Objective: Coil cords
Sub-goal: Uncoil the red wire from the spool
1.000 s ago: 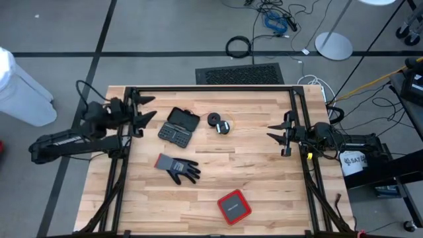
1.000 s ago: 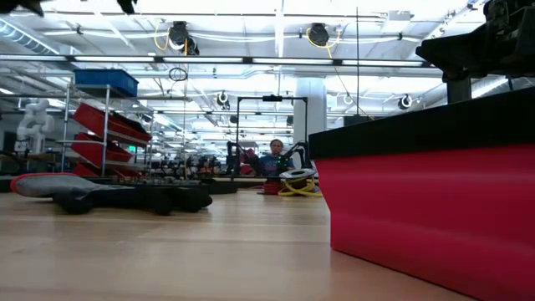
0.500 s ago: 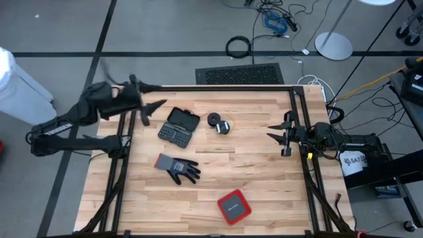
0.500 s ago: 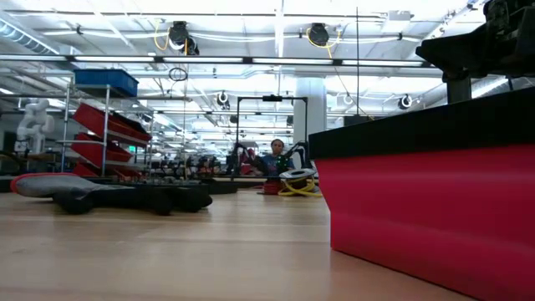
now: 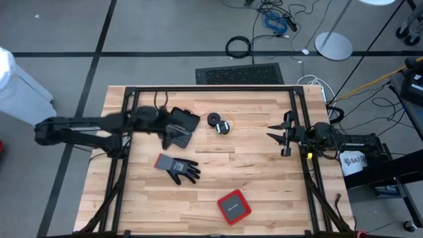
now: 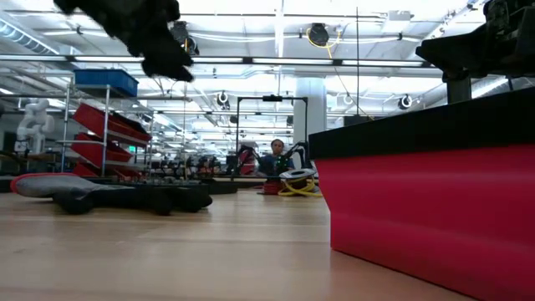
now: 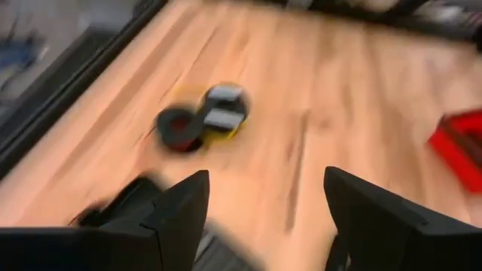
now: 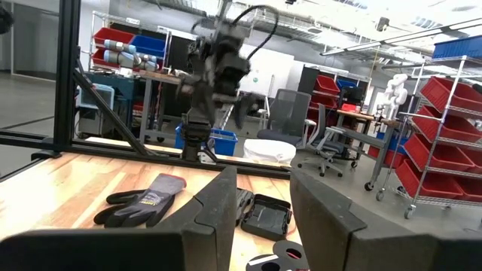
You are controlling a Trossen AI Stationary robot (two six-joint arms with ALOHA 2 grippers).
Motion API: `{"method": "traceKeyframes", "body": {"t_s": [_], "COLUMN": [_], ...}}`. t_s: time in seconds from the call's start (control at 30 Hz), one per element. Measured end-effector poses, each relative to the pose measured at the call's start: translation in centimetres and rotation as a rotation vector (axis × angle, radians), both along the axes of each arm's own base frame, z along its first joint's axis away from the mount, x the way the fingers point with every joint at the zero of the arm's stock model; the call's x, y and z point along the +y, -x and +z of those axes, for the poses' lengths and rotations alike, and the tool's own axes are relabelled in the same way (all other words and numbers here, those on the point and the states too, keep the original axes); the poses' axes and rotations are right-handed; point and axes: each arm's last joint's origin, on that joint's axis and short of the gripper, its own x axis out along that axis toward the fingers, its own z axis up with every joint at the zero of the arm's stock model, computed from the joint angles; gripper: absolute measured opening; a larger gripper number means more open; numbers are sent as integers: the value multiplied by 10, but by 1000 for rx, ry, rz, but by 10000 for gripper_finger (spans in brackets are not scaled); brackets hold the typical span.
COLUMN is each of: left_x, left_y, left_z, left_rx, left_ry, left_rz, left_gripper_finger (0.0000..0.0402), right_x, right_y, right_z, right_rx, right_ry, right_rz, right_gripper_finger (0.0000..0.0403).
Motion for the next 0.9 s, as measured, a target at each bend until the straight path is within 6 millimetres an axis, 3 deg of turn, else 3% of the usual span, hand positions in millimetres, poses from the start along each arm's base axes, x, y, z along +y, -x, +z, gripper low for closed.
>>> {"method": "traceKeyframes", "body": {"t_s": [0.1, 0.2, 0.37, 0.5, 0.57, 0.7, 0.8, 0.9], "left_x": [-6, -7, -9, -13, -13, -10, -4, -1], "left_y": [-10, -12, 2, 17, 21, 23, 26, 31], "left_z": [-16, -3, 55, 108, 134, 170, 173, 148], "left_rx": [-282, -614, -1068, -1206, -1126, -710, -326, 35], "left_ry": [-49, -143, -370, -480, -505, -522, -474, -379], "left_rz": [-40, -49, -43, -75, -89, -47, 94, 183], "left_gripper_finger": [270, 270, 270, 270, 270, 270, 270, 270], "right_x": [0, 0, 0, 0, 0, 0, 0, 0], "right_y": [0, 0, 0, 0, 0, 0, 0, 0], "right_z": [0, 0, 0, 0, 0, 0, 0, 0], "right_rx": [0, 0, 0, 0, 0, 0, 0, 0], "right_ry": [0, 0, 0, 0, 0, 0, 0, 0], "right_rz": [0, 0, 0, 0, 0, 0, 0, 0], "right_gripper_finger": [114, 114, 114, 114, 114, 114, 114, 114]}}
